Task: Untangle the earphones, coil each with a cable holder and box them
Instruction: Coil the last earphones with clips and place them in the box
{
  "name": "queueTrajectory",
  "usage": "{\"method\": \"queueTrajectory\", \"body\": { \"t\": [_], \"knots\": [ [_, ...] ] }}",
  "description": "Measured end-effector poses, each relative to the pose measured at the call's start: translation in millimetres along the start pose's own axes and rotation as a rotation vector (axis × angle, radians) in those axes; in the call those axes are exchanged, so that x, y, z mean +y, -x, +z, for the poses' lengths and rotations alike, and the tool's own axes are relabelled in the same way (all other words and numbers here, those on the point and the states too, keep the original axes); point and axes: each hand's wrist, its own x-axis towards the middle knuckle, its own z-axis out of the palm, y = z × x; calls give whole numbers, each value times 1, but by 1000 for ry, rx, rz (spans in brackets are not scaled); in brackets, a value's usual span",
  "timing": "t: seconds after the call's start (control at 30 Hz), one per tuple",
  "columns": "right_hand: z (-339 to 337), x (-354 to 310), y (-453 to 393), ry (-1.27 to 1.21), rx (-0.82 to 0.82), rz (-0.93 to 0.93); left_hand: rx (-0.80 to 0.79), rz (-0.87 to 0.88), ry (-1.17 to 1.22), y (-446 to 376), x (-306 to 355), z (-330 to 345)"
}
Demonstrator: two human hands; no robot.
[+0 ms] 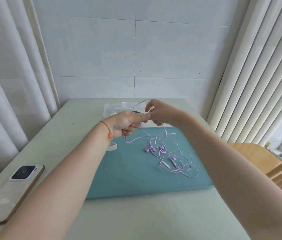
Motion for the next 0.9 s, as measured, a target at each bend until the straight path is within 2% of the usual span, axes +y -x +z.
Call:
{"method": "queueTrajectory", "body": {
  "t": [0.07,0.17,0.2,0.27,0.33,0.43,0.57,0.73,0.9],
  "knots": [
    [-2,3,2,-17,-81,-20,-17,-29,-23,2,-7,0],
    [-7,7,4,124,-100,-25,216,-89,-51,-5,-16,2],
    [-8,9,5,162,-86,-12,313,-114,43,-8,-20,-1],
    [-14,17,6,201,-28,26,473,-154,411,-13,-27,-12],
    [-20,27,6,143,33,72,557,-159,648,-15,-34,-22],
    [-24,35,5,77,83,67,540,-175,684,-16,-40,-23],
    [-20,33,1,78,151,-15,440,-124,726,-17,-34,-12],
    [-11,21,2,78,26,-49,311,-91,625,-19,-21,3],
    [0,12,6,100,-122,-90,258,-186,361,-23,-18,14]
  ]
}}
